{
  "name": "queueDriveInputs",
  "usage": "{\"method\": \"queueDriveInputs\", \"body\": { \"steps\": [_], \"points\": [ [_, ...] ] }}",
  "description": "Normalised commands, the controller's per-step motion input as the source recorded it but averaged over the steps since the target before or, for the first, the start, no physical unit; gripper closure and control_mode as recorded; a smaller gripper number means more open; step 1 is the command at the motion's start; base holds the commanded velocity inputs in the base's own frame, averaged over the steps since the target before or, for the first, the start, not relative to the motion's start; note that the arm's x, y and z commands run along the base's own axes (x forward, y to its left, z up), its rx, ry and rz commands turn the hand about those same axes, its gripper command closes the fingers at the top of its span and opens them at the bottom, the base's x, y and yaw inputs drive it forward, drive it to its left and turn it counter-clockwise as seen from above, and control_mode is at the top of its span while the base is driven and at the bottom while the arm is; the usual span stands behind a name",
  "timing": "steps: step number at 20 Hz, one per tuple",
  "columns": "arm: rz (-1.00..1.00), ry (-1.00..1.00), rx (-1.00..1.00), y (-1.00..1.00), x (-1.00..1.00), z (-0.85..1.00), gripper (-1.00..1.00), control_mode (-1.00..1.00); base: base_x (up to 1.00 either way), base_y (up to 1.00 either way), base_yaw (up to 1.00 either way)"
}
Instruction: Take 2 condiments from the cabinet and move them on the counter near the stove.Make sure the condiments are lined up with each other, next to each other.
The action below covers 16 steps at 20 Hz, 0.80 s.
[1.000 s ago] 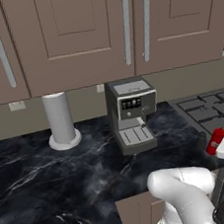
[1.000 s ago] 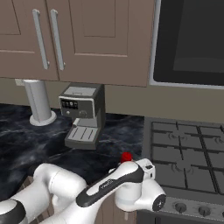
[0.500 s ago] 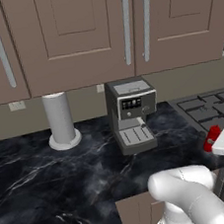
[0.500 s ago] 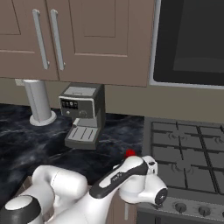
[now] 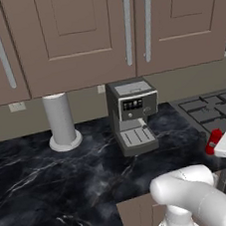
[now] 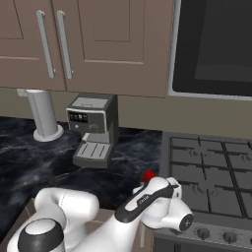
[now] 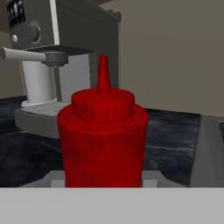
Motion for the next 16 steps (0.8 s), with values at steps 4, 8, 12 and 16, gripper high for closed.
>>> {"method": "queueDriveInputs", "body": {
  "steps": [4, 8, 12, 16],
  "points": [
    [0.0, -0.03, 0.0, -0.02, 0.18, -0.13, 1.0, -1.0, 0.0, 0.0, 0.0],
    [0.0, 0.0, 0.0, 0.0, 0.14, -0.15, 1.0, -1.0, 0.0, 0.0, 0.0],
    [0.0, 0.0, 0.0, 0.0, 0.07, -0.21, 1.0, -1.0, 0.0, 0.0, 0.0],
    [0.0, 0.0, 0.0, 0.0, 0.01, -0.24, 1.0, -1.0, 0.0, 0.0, 0.0]
  ]
}}
